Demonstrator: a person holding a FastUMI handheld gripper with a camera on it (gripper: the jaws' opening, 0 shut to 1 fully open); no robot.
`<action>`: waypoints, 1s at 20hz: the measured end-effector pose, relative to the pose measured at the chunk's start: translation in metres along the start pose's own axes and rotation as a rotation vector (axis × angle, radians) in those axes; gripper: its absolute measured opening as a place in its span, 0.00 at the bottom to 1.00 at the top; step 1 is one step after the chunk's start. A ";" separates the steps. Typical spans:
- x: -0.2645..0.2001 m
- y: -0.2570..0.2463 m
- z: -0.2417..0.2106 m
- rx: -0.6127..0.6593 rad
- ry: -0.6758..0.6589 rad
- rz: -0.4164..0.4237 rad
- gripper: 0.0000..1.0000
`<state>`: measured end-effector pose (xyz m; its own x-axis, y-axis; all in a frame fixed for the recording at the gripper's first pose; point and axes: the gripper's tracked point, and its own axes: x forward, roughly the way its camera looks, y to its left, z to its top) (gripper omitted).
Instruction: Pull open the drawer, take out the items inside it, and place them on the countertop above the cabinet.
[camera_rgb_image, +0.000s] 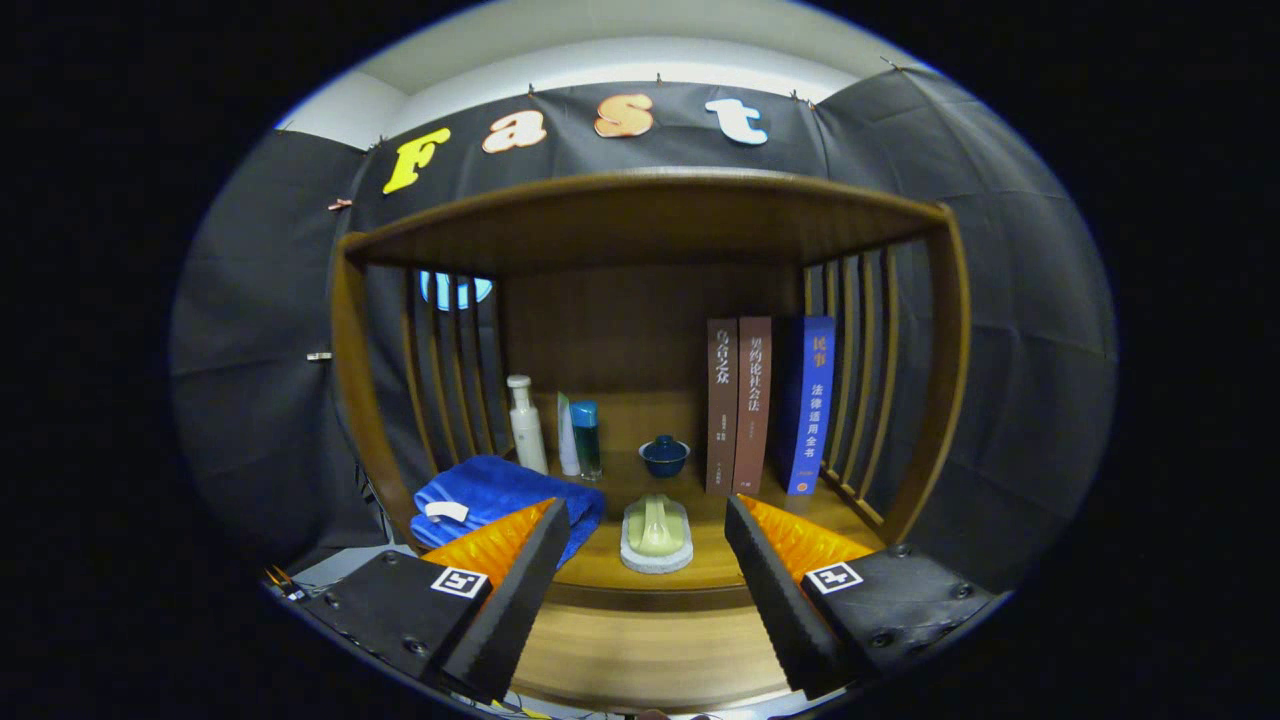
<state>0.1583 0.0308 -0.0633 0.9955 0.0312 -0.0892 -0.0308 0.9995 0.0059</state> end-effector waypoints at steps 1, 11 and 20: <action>-0.016 0.002 -0.003 -0.008 -0.013 -0.001 1.00; -0.126 0.006 -0.109 0.027 -0.048 0.003 1.00; -0.117 -0.006 -0.212 0.019 0.041 -0.099 1.00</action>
<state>0.0230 0.0217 -0.2641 0.9891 -0.0675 -0.1309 0.0700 0.9974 0.0141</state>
